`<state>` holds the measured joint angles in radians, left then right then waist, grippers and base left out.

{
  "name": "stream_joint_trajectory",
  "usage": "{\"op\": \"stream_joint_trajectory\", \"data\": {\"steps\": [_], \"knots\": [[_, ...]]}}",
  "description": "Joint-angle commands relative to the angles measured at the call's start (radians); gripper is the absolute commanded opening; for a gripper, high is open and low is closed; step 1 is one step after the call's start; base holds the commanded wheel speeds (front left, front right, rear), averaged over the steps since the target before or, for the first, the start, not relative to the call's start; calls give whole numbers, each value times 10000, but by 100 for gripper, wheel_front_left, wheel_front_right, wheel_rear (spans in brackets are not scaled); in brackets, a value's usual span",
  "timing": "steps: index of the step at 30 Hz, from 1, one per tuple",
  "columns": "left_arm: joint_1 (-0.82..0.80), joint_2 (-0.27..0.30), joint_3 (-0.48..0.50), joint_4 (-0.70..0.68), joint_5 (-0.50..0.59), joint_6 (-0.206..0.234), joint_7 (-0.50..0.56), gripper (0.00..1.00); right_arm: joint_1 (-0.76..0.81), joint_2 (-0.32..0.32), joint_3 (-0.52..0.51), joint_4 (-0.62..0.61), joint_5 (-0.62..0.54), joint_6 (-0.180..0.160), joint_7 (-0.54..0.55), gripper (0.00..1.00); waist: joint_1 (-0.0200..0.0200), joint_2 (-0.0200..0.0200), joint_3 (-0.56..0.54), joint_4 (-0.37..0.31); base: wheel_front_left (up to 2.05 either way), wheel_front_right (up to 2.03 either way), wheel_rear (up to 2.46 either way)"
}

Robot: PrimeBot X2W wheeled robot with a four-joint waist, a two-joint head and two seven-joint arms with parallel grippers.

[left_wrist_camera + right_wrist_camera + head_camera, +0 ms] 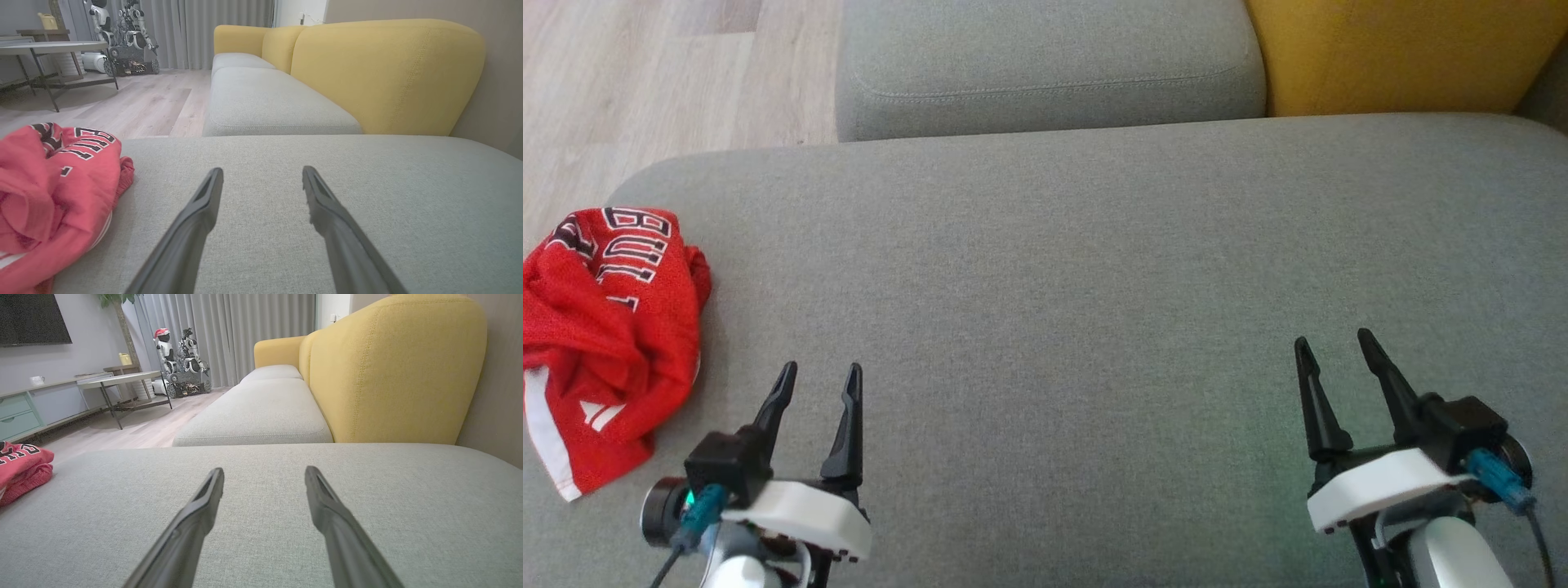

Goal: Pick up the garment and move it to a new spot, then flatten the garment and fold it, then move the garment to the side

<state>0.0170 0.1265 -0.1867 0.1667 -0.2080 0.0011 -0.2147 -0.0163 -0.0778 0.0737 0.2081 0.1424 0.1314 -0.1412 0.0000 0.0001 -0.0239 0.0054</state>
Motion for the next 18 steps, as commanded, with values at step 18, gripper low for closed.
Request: {"op": "stream_joint_trajectory", "data": {"steps": [18], "knots": [[-348,-117,472,13,829,-32,-471,100,-404,224,-94,-224,-665,-7,-111,100,0,-1,24,59,0,0,0]]}}
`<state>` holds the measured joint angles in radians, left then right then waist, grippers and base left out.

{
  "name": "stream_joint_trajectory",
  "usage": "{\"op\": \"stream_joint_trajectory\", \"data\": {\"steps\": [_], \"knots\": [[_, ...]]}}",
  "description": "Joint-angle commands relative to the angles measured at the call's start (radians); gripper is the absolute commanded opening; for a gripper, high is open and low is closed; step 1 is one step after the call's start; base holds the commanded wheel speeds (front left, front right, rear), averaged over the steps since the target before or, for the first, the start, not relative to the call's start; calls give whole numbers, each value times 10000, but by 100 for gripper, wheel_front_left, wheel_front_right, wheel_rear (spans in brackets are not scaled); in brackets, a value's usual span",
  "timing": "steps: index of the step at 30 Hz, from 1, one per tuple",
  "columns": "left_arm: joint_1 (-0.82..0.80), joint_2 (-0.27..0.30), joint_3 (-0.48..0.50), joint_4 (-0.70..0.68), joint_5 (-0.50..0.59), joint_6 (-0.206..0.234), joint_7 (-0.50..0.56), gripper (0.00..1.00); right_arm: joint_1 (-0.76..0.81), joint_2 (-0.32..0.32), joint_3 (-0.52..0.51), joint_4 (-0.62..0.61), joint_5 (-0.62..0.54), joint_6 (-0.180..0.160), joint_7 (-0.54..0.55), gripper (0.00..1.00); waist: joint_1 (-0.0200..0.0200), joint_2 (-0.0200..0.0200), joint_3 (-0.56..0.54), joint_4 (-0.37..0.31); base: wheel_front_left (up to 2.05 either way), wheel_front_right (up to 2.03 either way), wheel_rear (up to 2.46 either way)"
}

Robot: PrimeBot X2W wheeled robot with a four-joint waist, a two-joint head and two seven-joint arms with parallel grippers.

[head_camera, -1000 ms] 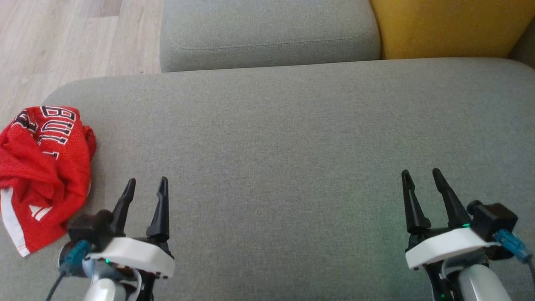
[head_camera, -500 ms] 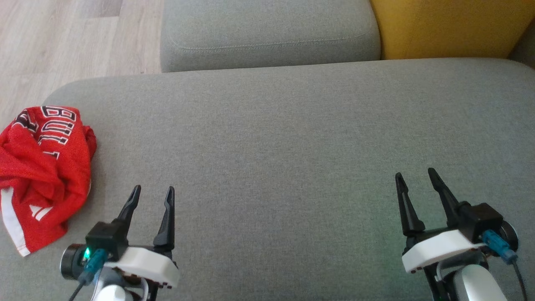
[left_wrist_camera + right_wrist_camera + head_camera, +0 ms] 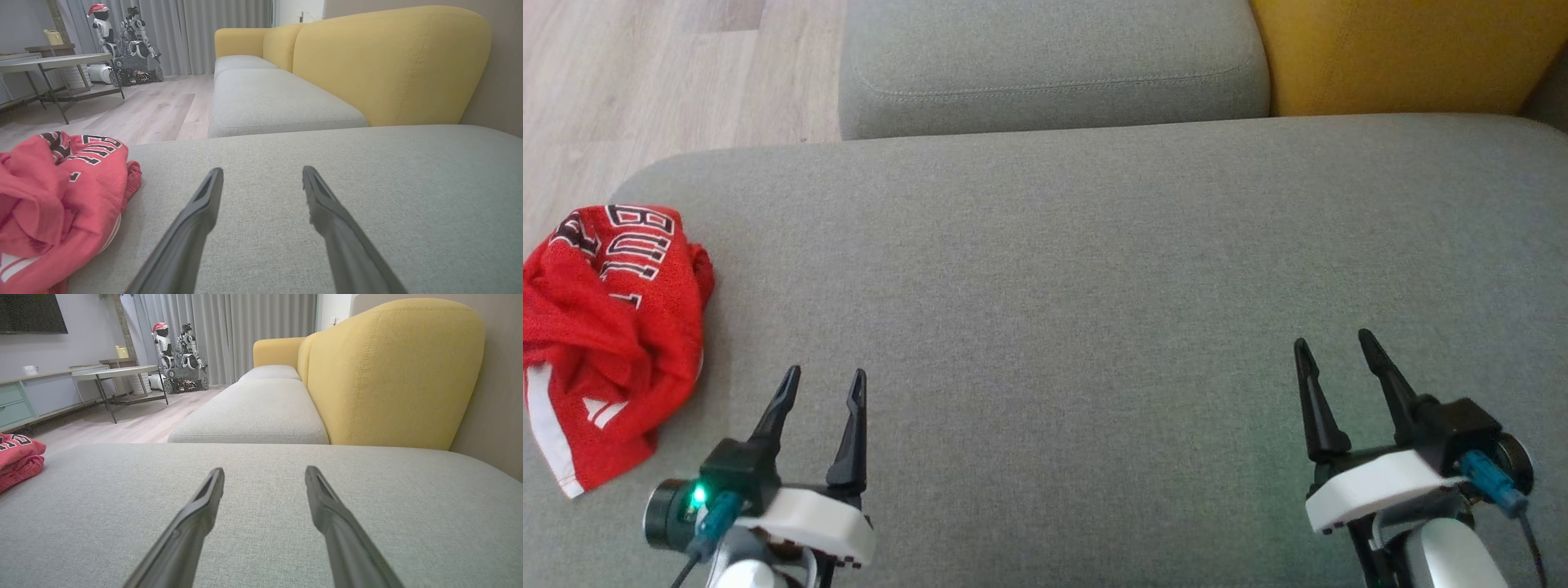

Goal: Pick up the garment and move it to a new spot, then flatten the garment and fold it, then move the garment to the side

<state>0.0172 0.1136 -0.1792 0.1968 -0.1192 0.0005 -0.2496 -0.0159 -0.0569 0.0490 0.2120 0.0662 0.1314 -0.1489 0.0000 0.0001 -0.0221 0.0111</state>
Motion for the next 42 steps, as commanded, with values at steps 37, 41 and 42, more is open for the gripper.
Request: {"op": "stream_joint_trajectory", "data": {"steps": [37,41,42], "knots": [[-480,-271,1128,-245,-185,-154,-122,100,-334,65,-46,-487,286,-7,39,100,0,-1,106,1148,0,0,0],[-508,-286,1252,-288,-230,-188,-122,100,-246,65,27,-712,376,-7,83,100,0,-1,36,1860,0,0,0],[-507,-292,1296,-294,-254,-192,-122,100,-227,65,80,-755,408,-7,92,100,0,-1,15,2025,0,0,0]]}}
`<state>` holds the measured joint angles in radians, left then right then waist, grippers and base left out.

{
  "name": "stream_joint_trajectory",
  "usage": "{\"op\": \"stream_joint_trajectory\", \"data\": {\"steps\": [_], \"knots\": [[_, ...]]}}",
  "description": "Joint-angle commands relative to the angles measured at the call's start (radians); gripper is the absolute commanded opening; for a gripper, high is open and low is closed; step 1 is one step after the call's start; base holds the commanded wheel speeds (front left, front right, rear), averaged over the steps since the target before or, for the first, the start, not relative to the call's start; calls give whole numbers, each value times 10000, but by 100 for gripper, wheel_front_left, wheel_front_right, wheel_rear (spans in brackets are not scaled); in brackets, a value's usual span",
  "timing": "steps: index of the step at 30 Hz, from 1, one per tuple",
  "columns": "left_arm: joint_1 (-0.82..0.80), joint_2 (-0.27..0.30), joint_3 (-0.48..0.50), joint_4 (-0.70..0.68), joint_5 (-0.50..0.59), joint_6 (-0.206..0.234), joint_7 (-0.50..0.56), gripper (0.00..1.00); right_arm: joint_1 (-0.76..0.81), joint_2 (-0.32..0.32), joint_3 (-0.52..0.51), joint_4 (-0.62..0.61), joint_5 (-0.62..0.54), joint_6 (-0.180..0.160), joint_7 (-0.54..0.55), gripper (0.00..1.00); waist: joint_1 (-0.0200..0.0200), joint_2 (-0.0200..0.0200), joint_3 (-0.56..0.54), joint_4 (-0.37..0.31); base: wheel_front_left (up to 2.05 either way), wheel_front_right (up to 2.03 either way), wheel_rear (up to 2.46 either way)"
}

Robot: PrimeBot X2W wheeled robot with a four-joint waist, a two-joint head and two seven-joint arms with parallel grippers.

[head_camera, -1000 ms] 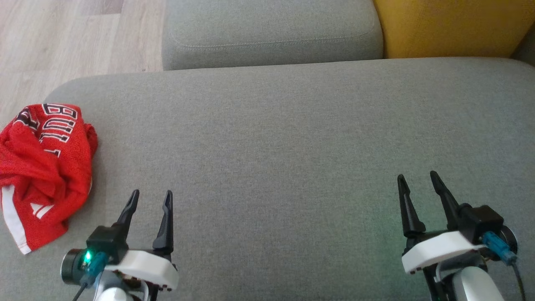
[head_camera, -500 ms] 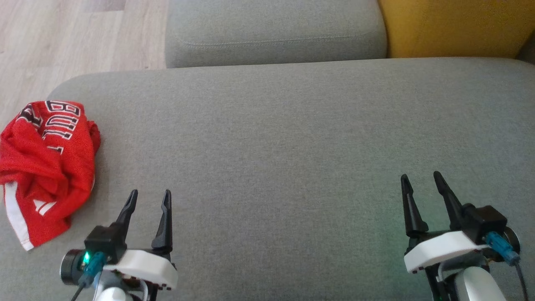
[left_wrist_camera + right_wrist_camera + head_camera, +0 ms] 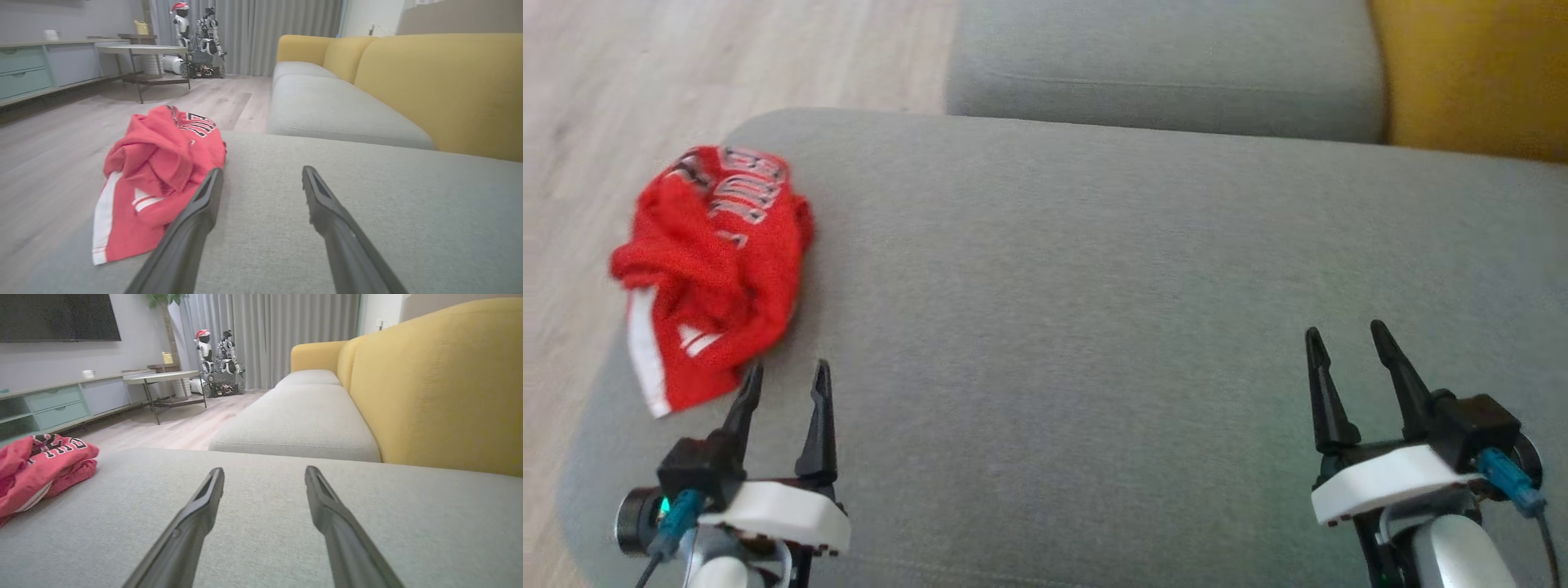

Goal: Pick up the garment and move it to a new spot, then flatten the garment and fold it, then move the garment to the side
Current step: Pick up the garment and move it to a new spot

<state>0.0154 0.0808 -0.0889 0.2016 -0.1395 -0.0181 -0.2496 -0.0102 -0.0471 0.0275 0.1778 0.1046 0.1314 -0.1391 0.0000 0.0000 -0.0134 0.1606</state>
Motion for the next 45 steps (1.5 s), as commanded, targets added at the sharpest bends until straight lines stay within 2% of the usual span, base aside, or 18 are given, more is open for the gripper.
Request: {"op": "stream_joint_trajectory", "data": {"steps": [1,10,17,34,43,45], "knots": [[-503,20,421,-346,-91,-25,-122,100,-250,-32,313,-456,45,-7,2,100,0,0,-92,743,0,0,0],[-484,-52,827,-460,-197,13,-122,100,-129,-32,619,-637,242,-7,66,100,0,0,-168,2126,0,0,0],[-341,-58,1028,-570,-123,-24,-122,100,-145,-32,749,-674,202,-7,97,100,0,0,-169,2524,0,0,0],[-506,-170,1239,-577,-172,-68,-122,100,-337,-32,809,-687,111,-7,185,100,0,0,106,2475,0,0,0],[-1643,-223,1415,-263,-248,-59,-122,100,-892,-32,863,-1256,-431,-7,688,100,0,0,1634,2052,0,0,0],[-2335,-241,1603,68,-378,-80,-122,100,-1201,-130,902,-1591,-683,-7,955,100,0,0,2501,1842,0,0,0]]}}
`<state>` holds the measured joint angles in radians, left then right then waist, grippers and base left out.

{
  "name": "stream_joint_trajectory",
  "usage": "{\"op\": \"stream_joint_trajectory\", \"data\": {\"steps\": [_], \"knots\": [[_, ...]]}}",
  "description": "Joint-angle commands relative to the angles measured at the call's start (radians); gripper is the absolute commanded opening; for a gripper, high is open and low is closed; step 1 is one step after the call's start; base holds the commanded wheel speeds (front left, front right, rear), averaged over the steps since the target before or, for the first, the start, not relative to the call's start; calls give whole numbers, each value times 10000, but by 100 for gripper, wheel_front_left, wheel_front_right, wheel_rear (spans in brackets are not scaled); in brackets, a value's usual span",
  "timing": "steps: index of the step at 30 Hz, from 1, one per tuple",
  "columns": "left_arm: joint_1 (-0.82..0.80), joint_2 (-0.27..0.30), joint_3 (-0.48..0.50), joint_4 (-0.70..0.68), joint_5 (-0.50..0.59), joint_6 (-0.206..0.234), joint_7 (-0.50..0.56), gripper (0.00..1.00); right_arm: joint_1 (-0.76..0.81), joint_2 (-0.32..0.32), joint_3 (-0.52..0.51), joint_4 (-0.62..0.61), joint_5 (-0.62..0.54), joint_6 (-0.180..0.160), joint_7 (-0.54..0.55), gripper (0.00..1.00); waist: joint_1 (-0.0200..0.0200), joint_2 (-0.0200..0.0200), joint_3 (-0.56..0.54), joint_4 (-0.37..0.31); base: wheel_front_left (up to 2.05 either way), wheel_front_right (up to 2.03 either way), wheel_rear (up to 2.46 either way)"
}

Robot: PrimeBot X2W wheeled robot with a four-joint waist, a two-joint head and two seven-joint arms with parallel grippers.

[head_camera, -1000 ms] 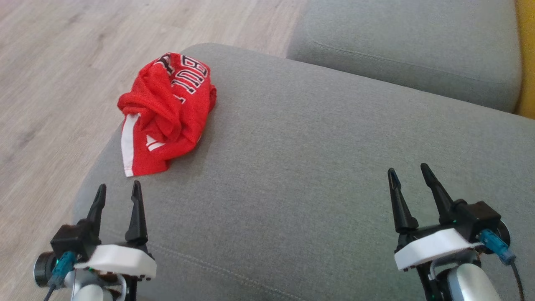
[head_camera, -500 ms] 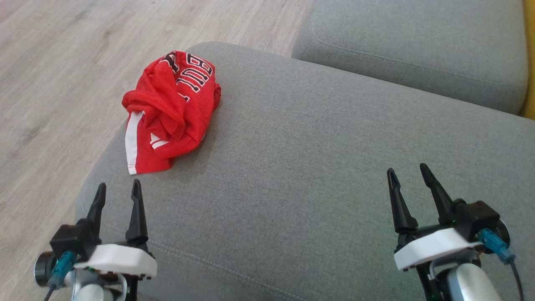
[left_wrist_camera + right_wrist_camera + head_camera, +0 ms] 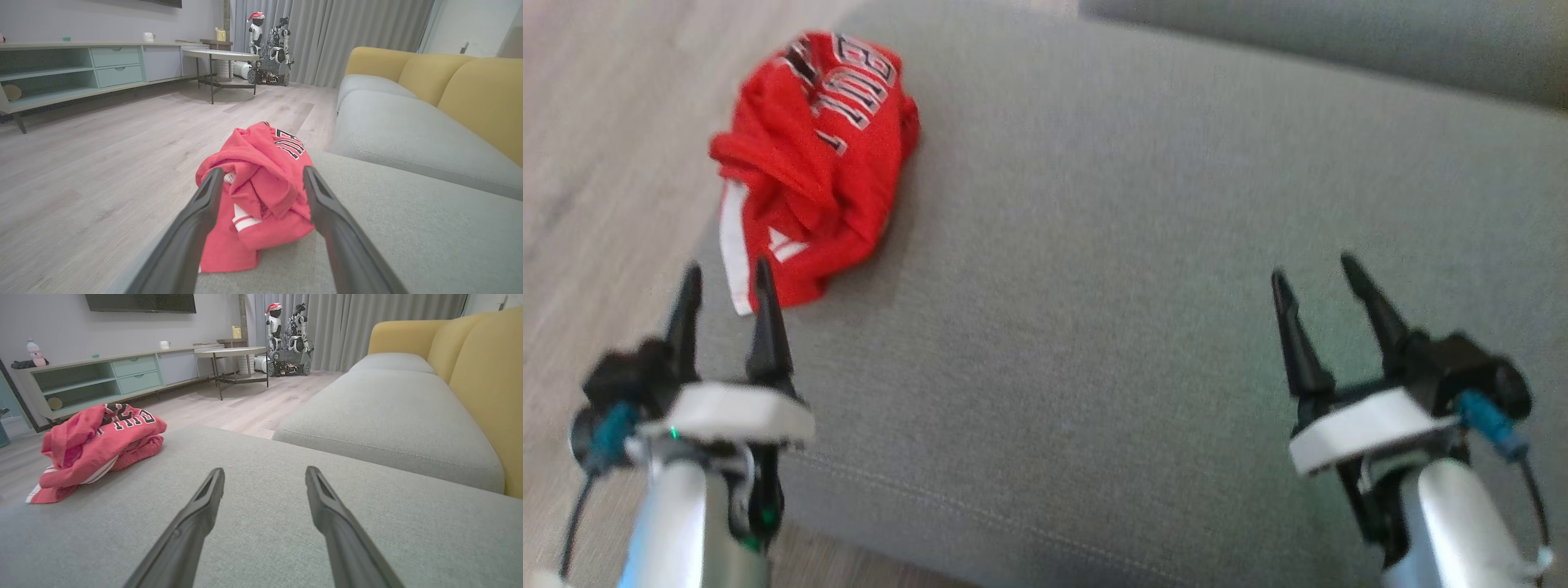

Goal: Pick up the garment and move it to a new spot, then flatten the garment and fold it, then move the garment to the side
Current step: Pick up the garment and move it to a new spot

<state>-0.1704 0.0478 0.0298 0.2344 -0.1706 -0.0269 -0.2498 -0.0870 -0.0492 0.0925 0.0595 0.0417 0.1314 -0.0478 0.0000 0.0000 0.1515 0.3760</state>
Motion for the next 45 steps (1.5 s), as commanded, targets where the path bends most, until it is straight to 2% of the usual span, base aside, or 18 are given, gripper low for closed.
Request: {"op": "stream_joint_trajectory", "data": {"steps": [1,7,13,19,20,22,27,34,45], "knots": [[-747,82,457,-118,-108,-22,-120,100,-532,-188,230,-511,-103,-7,107,100,0,0,1113,-355,0,0,0],[-2178,59,725,1080,-392,-266,-120,100,-857,-434,81,-931,-197,-7,380,100,0,0,2126,-538,0,0,0],[-3899,306,1121,3551,-545,-569,-120,100,-1075,-743,129,-1190,-191,-7,544,100,0,0,2622,-741,0,0,0],[-5161,746,1402,6012,-528,-569,-120,100,-1110,-856,122,-1282,-124,-7,612,100,0,0,2786,-921,0,0,0],[-5320,825,1447,6248,-536,-584,-120,51,-1110,-836,115,-1285,-112,-7,609,100,0,0,2798,-950,0,0,0],[-5557,928,1648,6284,-592,-582,-120,0,-1101,-794,92,-1304,-112,-7,594,100,0,0,2808,-984,0,0,0],[-5433,840,2011,5249,-412,-549,-120,0,-984,-704,-110,-1267,-99,-7,534,100,0,0,2647,-930,0,0,0],[-4259,577,2313,2315,165,-683,-120,0,-808,-515,-198,-1002,4,-7,313,100,0,0,1814,-903,0,0,0],[-1278,224,1373,-1738,867,-890,-120,0,-279,-123,-238,-416,269,-7,-111,100,0,0,146,-1314,0,0,0]]}}
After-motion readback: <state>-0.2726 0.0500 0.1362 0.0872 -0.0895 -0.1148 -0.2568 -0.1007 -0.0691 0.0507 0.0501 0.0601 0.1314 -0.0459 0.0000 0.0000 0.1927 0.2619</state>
